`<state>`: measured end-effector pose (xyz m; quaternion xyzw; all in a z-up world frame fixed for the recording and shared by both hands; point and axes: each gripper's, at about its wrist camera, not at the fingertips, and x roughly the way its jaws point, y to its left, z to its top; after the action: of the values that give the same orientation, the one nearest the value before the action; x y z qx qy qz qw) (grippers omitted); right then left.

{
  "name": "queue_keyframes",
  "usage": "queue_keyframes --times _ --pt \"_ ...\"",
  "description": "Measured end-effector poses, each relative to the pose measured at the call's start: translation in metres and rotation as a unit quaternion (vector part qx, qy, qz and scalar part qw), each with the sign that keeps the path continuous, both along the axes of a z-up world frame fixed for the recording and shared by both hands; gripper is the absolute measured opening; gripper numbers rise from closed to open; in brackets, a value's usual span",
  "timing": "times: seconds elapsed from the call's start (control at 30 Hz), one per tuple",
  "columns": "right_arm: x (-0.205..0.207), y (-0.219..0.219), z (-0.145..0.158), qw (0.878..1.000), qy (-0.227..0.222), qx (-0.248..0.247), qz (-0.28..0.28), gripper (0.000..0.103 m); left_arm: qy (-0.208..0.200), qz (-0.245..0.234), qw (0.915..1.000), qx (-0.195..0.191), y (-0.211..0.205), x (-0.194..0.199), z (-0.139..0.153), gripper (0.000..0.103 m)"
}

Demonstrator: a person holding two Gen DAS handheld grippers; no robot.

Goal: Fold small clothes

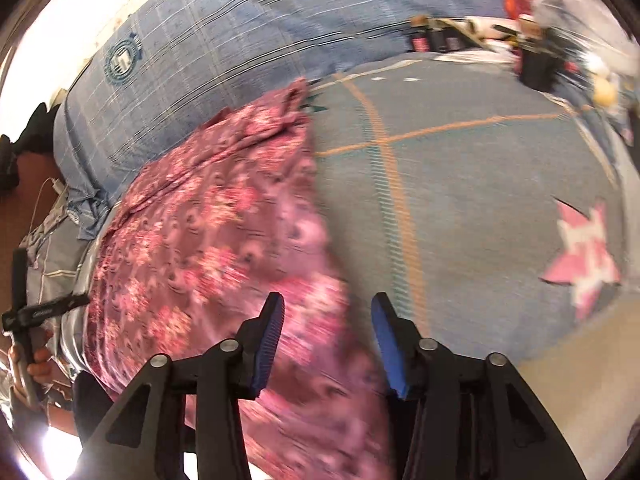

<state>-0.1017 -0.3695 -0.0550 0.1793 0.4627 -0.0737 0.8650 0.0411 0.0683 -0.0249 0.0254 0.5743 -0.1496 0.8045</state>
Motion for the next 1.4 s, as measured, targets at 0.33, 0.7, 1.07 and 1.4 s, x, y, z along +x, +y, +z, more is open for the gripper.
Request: queue_keyframes --times 0.33,0.7,1.07,1.4 --pt "-0.037 0.006 -0.025 0.994 0.037 0.081 0.066 0.054 0.040 -0.013 0.9983 -0.040 -0.007 -0.060 -0.029 0.085" --pt "-0.035 0.025 -0.030 0.992 0.044 0.053 0.102 0.056 0.150 0.014 0.9851 -0.083 0.009 -0.066 -0.086 0.085" --pt "-0.033 0.041 -0.027 0.983 0.051 0.031 0.175 0.009 0.118 -0.053 0.9868 -0.097 -0.002 -0.091 -0.064 0.003" --pt "-0.043 0.019 0.018 0.967 -0.095 0.189 0.143 0.009 -0.001 -0.095 0.9711 -0.219 0.002 -0.087 0.034 0.003"
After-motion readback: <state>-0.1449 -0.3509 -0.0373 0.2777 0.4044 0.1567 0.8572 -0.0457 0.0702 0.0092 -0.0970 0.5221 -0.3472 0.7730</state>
